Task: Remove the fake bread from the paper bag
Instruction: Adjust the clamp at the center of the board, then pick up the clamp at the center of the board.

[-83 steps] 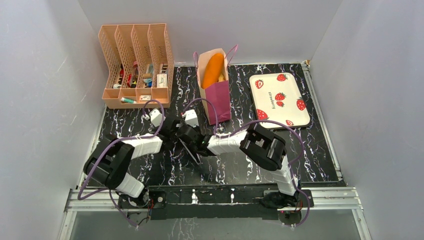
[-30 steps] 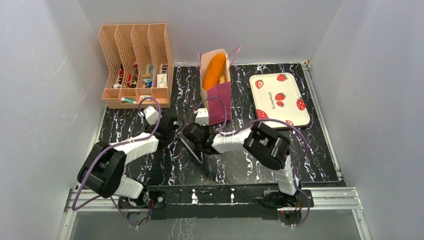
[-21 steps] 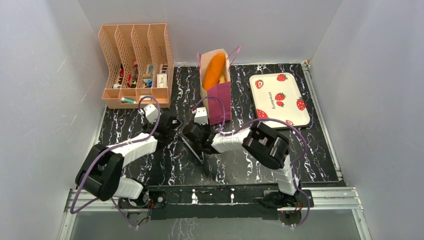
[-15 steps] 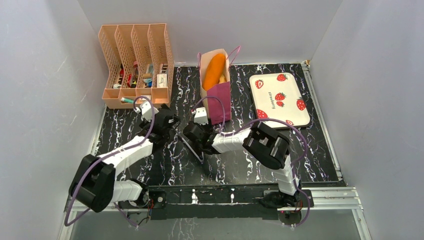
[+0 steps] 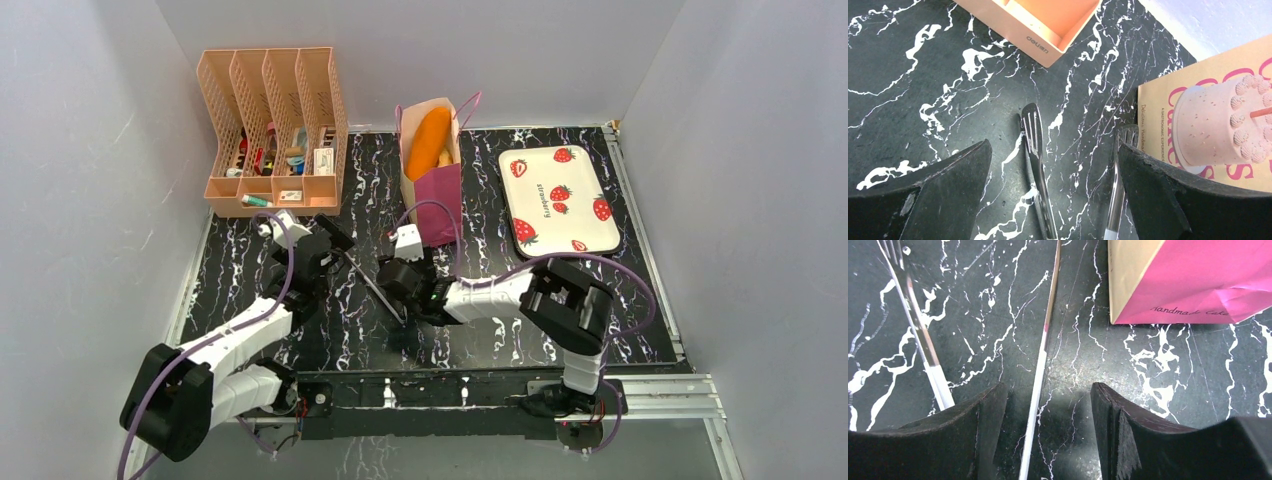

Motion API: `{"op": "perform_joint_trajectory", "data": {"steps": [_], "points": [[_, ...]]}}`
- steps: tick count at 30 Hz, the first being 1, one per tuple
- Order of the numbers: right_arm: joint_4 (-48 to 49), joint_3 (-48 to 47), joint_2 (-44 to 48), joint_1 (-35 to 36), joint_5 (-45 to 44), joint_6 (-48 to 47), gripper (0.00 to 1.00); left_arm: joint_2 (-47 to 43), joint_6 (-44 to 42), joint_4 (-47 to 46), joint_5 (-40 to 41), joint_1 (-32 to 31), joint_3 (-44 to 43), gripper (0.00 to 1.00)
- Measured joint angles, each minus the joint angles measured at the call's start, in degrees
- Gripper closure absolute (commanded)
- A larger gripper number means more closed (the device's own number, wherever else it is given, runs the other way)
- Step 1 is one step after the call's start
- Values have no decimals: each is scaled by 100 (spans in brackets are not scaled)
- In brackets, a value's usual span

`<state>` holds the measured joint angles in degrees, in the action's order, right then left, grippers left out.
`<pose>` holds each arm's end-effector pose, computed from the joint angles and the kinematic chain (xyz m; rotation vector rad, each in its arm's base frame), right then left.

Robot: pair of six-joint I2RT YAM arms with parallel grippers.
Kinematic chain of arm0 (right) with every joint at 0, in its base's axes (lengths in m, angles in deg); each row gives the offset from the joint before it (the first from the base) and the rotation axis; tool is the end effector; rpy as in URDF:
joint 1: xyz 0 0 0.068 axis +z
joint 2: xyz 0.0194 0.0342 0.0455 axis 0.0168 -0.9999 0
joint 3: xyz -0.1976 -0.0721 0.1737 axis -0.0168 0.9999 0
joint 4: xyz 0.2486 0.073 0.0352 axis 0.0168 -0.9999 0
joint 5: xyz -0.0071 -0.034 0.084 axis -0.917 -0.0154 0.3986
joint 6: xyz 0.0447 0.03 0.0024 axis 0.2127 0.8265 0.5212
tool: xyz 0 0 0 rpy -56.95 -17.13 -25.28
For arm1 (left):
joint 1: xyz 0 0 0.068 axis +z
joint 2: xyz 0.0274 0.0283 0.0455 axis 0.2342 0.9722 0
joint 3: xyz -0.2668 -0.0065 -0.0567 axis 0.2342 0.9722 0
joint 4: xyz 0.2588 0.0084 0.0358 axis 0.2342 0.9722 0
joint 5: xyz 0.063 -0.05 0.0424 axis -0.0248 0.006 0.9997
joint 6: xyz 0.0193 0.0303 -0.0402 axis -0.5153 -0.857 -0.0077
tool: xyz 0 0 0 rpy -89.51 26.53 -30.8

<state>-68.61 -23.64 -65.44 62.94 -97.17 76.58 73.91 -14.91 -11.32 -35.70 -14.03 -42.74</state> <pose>0.1873 0.3285 0.1566 -0.3108 2.0924 0.0899 0.2080 -0.0844 0.2147 -0.7266 1.6873 -0.3096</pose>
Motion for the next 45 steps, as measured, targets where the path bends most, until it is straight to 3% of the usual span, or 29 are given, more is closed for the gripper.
{"op": "perform_joint_trajectory", "data": {"steps": [3, 12, 32, 33, 34, 45], "points": [[282, 249, 247, -7, 127, -50, 27, 26, -81, -13, -83, 2, -37, 3], [1432, 1152, 505, -22, 1088, -544, 27, 273, -48, 365, -81, 2, -431, 5], [2750, 1145, -17, 24, 1545, -1051, 27, 273, 129, 859, 177, 2, -481, 5], [2776, 1139, -31, 26, 1545, -1051, 11, 273, 129, 866, 184, 2, -481, 5], [2791, 1134, -39, 31, 1545, -1051, 9, 273, 129, 866, 188, 2, -481, 5], [2782, 1130, -20, 267, 1408, -1202, 8, 273, 98, 857, 249, 4, -481, 5]]}}
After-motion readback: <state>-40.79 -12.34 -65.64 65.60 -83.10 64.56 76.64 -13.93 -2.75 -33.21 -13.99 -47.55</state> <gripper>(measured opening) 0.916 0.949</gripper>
